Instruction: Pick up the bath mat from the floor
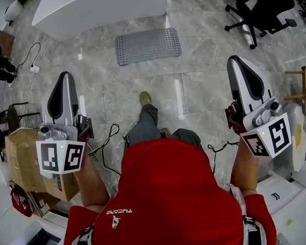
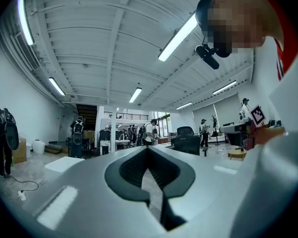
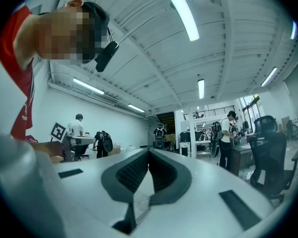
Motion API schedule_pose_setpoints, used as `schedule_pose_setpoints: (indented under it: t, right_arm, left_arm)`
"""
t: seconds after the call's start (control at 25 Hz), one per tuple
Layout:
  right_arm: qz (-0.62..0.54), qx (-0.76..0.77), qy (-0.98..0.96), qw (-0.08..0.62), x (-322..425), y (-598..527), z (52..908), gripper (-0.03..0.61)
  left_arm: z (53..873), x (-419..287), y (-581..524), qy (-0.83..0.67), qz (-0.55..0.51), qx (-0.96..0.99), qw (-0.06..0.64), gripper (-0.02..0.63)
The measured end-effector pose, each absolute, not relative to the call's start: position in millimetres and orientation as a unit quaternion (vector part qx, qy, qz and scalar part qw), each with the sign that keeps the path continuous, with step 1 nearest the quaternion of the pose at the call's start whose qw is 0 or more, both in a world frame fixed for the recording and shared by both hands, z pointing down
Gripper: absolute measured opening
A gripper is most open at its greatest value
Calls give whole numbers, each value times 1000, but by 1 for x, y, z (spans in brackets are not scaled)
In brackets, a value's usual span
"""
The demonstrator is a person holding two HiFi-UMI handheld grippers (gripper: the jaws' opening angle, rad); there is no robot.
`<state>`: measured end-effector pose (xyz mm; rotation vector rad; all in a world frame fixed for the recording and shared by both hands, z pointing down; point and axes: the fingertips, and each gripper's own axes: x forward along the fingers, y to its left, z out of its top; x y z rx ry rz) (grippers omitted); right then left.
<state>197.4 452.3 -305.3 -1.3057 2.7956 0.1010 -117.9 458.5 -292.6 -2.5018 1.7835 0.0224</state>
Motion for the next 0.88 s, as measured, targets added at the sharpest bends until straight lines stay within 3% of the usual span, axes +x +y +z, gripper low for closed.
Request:
schedule_pose_setpoints:
  t: [0.88]
  right_arm:
    - [27, -470, 882, 18, 119, 229, -310, 2]
  left_arm:
    - [-295, -220, 230, 573, -1, -818, 41, 5]
